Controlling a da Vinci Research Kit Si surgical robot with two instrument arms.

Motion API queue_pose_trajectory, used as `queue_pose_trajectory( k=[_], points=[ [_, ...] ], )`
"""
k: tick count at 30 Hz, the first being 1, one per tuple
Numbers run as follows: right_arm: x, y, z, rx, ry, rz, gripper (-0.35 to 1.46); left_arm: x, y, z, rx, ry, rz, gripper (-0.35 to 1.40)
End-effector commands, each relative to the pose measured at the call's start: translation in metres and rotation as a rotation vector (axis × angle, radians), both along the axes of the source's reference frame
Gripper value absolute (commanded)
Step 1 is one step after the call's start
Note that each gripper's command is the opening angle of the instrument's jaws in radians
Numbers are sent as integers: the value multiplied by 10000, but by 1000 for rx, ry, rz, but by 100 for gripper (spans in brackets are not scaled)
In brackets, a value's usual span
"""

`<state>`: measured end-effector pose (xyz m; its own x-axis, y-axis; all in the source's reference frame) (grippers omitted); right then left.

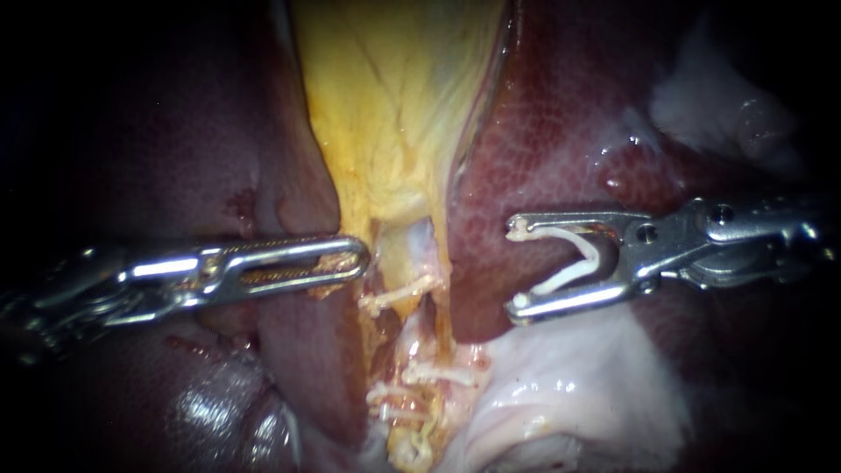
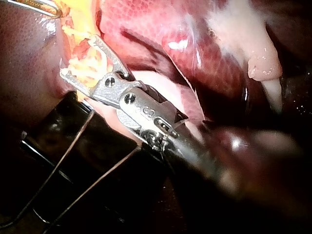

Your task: Clipping second clip right tube

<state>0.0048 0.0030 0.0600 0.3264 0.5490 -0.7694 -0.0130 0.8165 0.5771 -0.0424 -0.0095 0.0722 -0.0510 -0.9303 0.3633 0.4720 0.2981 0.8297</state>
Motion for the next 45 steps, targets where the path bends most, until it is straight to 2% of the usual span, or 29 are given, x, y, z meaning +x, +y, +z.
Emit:
queue_pose_trajectory(
  k=[1,4,8,10,12,15,18,24,29,32,35,39,42,44,45],
  points=[
    [0,0,0,0,0,0,60,3,1,-4,1,-2,2,-35],
    [1,-3,3,-3,0,0,60,16,6,-19,10,-11,11,-35],
    [7,-17,21,-15,4,-2,60,42,17,-45,15,-6,-11,-35],
    [12,-26,36,0,-3,-10,60,55,20,-57,13,-17,-25,-35],
    [21,-38,56,15,-21,-18,60,64,22,-67,15,-14,-33,-35],
    [35,-54,87,39,-40,-36,60,71,25,-75,14,-21,-43,-35],
    [49,-66,117,57,-57,-38,59,72,26,-78,14,-22,-47,-35],
    [70,-74,163,80,-110,-29,59,71,23,-80,13,-20,-49,-35],
    [87,-79,179,100,-120,-15,59,70,22,-82,13,-19,-50,-35],
    [96,-83,179,127,-104,-33,58,70,22,-82,13,-19,-50,-35],
    [101,-92,180,163,-66,-76,58,70,22,-81,12,-19,-50,-35],
    [104,-110,191,192,-55,-123,54,69,21,-81,12,-18,-51,-35],
    [105,-118,198,204,-54,-155,48,69,21,-81,12,-18,-51,-35],
    [105,-120,201,206,-65,-156,44,69,21,-81,12,-18,-51,-35],
    [105,-119,202,212,-68,-152,33,69,21,-81,12,-18,-51,-35]
  ],
)
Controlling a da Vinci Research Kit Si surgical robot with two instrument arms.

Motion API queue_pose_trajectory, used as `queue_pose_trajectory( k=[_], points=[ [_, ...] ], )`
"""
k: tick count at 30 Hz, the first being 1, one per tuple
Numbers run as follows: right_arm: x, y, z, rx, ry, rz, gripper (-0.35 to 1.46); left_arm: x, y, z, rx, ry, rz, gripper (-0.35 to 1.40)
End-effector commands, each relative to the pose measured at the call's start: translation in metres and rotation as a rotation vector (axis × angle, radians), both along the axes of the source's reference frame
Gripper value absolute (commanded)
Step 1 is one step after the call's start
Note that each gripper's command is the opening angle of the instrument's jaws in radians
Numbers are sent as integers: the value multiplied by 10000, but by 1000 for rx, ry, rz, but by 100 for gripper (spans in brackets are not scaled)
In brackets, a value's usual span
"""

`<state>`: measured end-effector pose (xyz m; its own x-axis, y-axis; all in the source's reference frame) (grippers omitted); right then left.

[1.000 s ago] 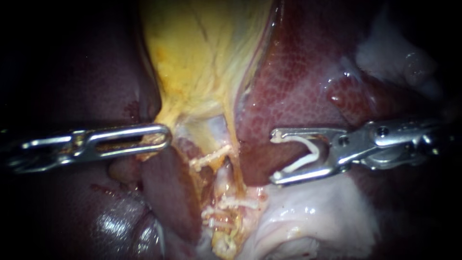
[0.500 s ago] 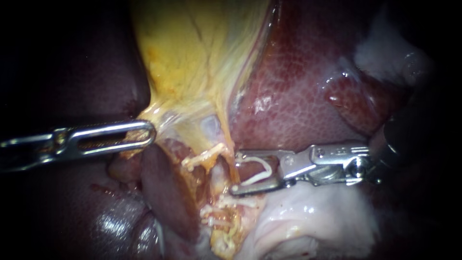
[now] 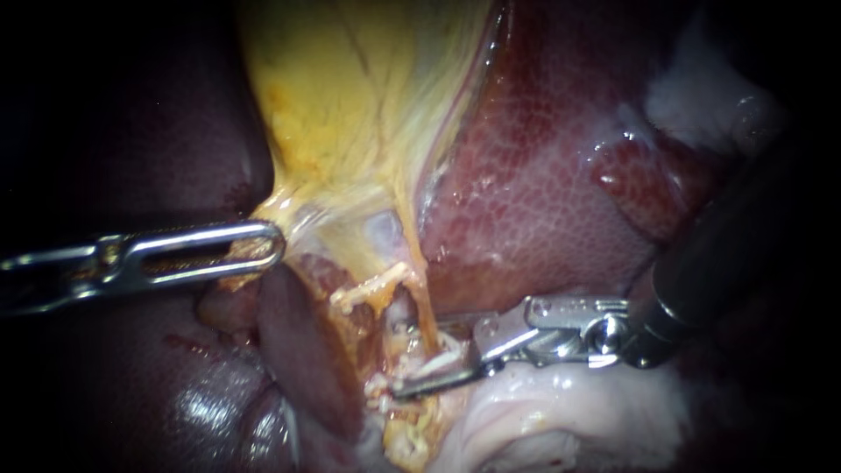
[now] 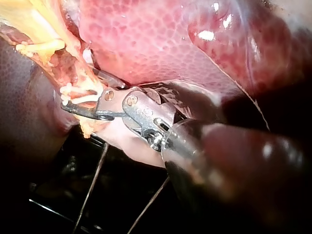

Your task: Clipping second clip right tube

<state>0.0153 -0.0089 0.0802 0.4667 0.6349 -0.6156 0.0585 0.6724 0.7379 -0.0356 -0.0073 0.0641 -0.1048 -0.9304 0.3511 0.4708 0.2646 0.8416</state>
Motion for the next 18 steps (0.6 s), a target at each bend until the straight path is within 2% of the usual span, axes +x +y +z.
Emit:
queue_pose_trajectory(
  k=[1,3,4,7,18],
  points=[
    [-2,2,0,14,-6,5,16,0,0,0,0,0,0,-35],
    [-6,6,-3,39,-17,7,-26,0,0,0,0,0,0,-35],
    [-7,9,-5,47,-20,10,-35,0,0,0,0,0,0,-35],
    [-7,14,-6,55,-23,12,-35,0,0,0,0,0,0,-35],
    [-9,10,-1,51,-40,3,-34,0,0,1,0,0,0,-35]
  ],
)
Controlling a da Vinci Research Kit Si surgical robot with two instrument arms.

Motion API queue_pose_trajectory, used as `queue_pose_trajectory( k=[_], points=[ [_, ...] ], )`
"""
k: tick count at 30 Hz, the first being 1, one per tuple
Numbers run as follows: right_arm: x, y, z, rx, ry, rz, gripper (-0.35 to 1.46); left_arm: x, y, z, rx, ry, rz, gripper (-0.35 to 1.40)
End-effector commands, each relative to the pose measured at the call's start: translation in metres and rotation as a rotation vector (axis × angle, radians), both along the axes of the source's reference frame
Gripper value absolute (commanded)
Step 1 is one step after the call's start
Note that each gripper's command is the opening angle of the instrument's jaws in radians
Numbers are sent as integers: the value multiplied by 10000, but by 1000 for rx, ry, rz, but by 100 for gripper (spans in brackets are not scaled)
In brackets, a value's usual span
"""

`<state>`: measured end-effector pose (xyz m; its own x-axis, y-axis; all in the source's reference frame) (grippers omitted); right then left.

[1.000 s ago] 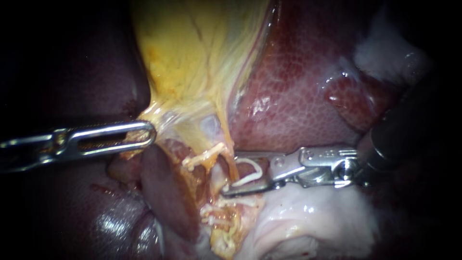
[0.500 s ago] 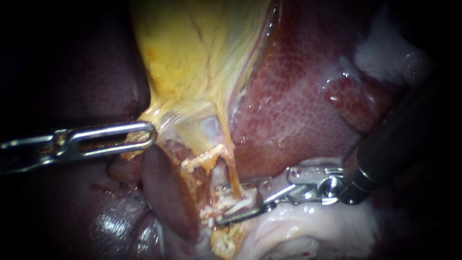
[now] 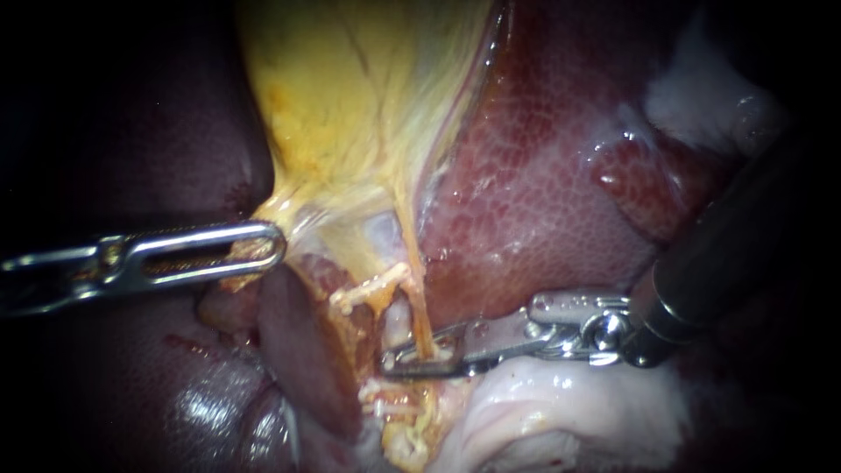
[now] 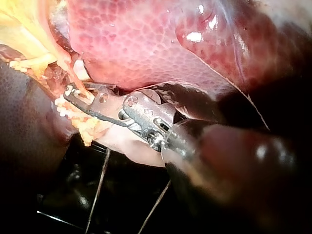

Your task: Clipping second clip right tube

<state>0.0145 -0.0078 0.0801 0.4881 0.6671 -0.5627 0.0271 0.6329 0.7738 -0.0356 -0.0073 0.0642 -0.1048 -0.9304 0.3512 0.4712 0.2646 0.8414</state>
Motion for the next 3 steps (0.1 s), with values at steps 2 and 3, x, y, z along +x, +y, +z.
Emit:
queue_pose_trajectory(
  k=[2,3],
  points=[
    [-3,0,-3,-15,-12,30,14,0,0,1,0,-1,1,-35],
    [-4,2,-5,-18,-16,40,31,0,1,1,0,-1,1,-35]
  ],
)
